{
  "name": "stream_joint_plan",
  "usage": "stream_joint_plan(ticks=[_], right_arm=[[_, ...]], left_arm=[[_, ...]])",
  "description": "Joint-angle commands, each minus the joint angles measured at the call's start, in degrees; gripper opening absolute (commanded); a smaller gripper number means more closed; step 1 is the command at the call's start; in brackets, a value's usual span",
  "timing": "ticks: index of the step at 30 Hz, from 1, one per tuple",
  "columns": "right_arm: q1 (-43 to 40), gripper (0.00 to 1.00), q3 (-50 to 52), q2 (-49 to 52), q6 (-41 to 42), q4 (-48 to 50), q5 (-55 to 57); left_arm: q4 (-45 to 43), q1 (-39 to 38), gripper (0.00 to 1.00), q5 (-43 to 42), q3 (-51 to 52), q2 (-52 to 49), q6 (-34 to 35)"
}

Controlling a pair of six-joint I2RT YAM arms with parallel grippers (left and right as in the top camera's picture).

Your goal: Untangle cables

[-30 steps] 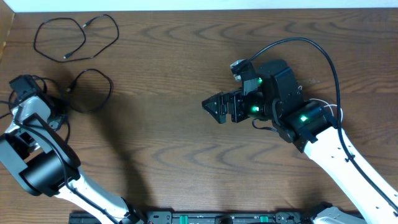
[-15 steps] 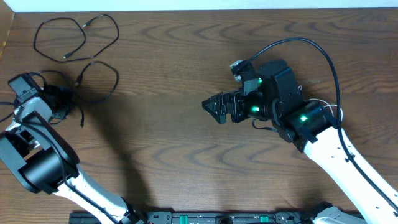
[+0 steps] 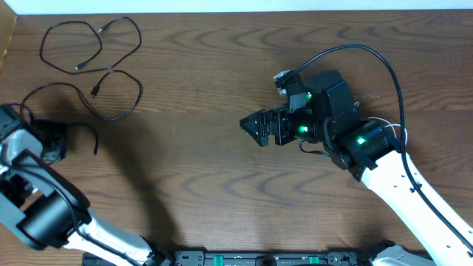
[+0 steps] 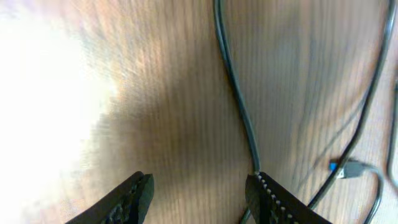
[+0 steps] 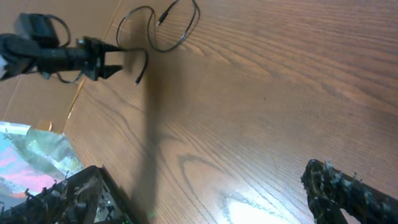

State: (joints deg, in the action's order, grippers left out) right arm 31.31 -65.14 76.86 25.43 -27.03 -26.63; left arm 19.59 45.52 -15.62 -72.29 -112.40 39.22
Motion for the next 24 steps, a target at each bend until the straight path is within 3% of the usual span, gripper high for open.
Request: stream_joint_plan(ticks=[1, 8, 12, 14, 17, 20, 24], right_arm=[[0.3, 0.99, 0.1, 0.1, 0.2, 0.8, 0.2], [0.3, 0.99, 0.1, 0.1, 0.2, 1.1, 0.2], [0.3, 0.99, 0.1, 0.1, 0.2, 1.6, 0.1], [0.3, 0.99, 0.1, 0.1, 0.2, 1.5, 0.1], [0.3, 0.99, 0.1, 0.1, 0.2, 0.5, 0.1], [0.3, 0.99, 0.1, 0.1, 0.2, 0.0, 0.1], [0.3, 0.99, 0.1, 0.1, 0.2, 0.0, 0.2]], left_arm=[[0.2, -0.9, 0.54, 2.6, 0.0, 6.2, -0.1], [-5.4, -7.3, 0.54, -4.4, 0.0, 10.8, -0.2], [-9.0, -14.9, 0.54, -4.4, 0.0, 10.6, -5.8], [-9.7, -19.1, 0.54, -1.1, 0.0, 10.1, -10.1], [-9.9, -26.4, 0.54, 11.6, 0.0, 8.7, -17.2], [-10.8, -31.3, 0.54, 21.4, 0.0, 6.5, -19.9], [-12.9, -34.9, 0.55, 21.9, 0.0, 1.9, -22.8]])
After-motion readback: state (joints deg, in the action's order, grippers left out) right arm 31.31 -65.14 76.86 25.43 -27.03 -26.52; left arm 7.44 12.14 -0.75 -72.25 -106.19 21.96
